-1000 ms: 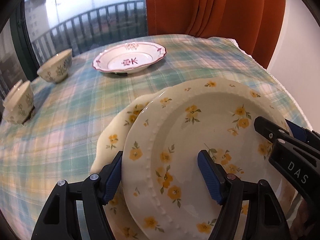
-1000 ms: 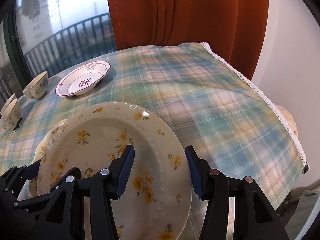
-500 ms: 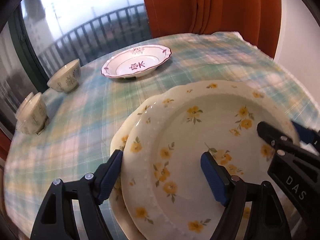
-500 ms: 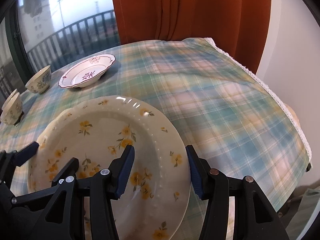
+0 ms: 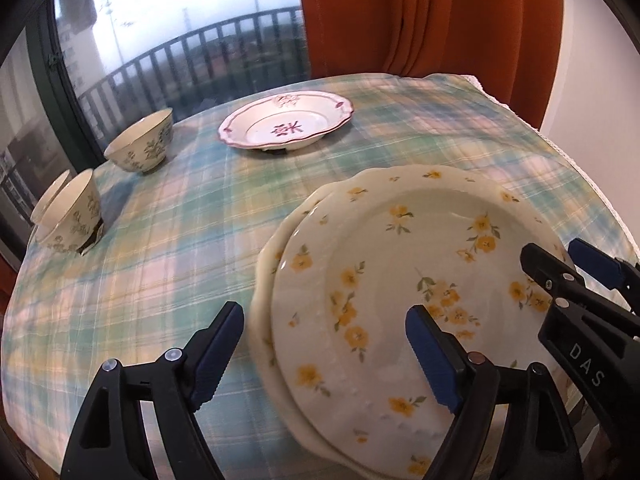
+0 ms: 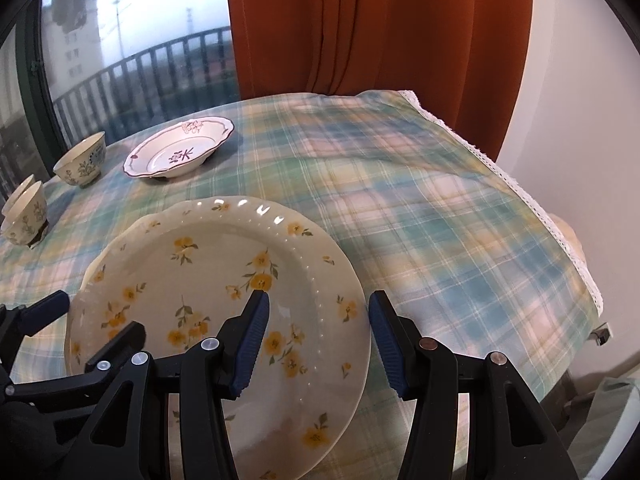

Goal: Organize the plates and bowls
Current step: 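Lower the deep plate onto the scalloped plate and open both grippers, then move both grippers toward the small pink-rimmed dish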

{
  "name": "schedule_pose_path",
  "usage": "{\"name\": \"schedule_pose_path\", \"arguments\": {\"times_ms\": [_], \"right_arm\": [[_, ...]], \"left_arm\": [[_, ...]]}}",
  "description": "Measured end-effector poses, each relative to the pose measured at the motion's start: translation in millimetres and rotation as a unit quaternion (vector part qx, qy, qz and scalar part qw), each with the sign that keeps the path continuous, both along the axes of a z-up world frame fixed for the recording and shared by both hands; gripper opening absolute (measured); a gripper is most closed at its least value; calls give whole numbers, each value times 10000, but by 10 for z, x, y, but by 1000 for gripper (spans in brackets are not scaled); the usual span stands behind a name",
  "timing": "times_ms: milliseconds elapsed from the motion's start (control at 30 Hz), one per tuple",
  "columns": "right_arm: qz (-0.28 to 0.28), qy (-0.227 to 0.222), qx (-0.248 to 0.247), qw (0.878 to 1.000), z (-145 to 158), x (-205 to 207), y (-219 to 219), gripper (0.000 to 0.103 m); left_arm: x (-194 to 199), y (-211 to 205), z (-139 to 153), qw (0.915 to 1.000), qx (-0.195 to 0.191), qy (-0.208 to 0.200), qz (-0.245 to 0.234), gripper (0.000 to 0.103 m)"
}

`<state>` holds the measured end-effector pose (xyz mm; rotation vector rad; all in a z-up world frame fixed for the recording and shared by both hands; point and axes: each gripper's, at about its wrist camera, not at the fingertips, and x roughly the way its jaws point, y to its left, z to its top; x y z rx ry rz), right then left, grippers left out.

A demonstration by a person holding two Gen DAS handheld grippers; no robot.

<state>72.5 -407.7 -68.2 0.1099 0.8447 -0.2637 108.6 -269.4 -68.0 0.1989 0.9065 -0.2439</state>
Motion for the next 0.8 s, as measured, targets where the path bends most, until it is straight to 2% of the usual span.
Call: {"name": "schedule_pose_path", "arguments": {"times_ms": [233, 300, 333, 367, 800], "right_arm": [[-135, 72, 17, 9999, 4, -41, 80, 56], [-93, 67, -7, 9999, 52, -59, 147, 61], [-64, 77, -66, 9999, 72, -59, 189, 70], [-40, 49, -110, 9999, 96, -65, 233, 72], [130, -465, -125, 9988, 519, -108, 811, 73]], "left_arm": [[-43, 190, 51, 9999, -117, -14, 69, 85], [-55, 254, 76, 9998, -159, -15, 78, 85], [-60, 281, 88, 9998, -185, -13, 65, 85], [-76, 327, 114, 9998, -215, -35, 33, 85], [-102, 853, 474, 9983, -357, -462, 42, 89]]}}
